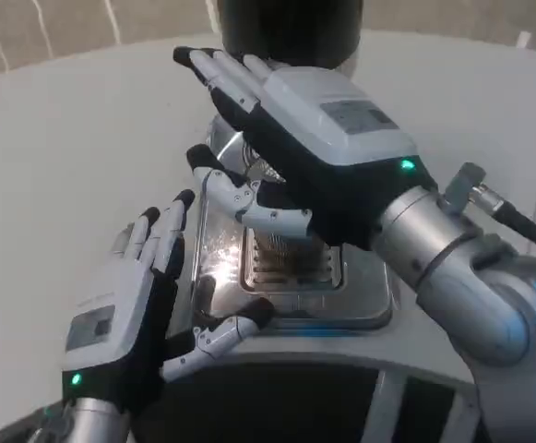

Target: Grasp the cup under the faucet to collect the drink, then remove the cup.

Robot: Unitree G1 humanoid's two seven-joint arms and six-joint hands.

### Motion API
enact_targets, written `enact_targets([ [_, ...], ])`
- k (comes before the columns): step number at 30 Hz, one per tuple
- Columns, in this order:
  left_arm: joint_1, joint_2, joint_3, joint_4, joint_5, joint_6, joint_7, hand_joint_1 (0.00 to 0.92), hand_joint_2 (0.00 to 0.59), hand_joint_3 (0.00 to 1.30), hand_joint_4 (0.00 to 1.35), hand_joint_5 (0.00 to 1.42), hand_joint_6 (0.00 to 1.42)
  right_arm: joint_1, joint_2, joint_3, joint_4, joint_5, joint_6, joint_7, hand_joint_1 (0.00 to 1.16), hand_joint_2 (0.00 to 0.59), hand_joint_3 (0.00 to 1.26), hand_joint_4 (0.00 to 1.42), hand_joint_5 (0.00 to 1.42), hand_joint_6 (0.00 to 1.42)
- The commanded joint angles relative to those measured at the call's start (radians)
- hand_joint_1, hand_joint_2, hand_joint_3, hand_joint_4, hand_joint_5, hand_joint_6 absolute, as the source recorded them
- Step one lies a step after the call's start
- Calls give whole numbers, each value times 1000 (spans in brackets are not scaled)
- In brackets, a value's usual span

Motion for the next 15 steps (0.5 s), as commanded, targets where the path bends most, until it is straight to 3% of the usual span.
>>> enact_targets([
  [1,-4,-8,-6,19,-9,2,16,2,60,0,0,0,26,22,-17,-23,27,47,-43,8,201,585,0,0,0,0],
  [3,-8,-8,-7,21,-8,2,14,1,59,0,0,0,26,50,-1,-79,30,105,-45,-31,243,586,0,0,0,0],
  [5,-10,-9,-7,23,-10,1,13,0,60,0,0,0,26,94,-5,-116,10,134,-85,-91,376,585,0,0,0,0],
  [7,-15,-12,-10,27,-11,2,12,0,64,0,0,0,26,172,5,-151,-39,148,-136,-179,426,582,0,0,0,0],
  [12,-27,-18,-24,35,-4,1,7,0,67,0,0,0,26,332,71,-226,-106,184,-173,-344,437,575,0,0,0,0],
  [15,-33,-19,-38,35,6,7,4,0,69,0,0,0,26,381,86,-262,-109,209,-171,-379,438,569,0,0,0,0],
])
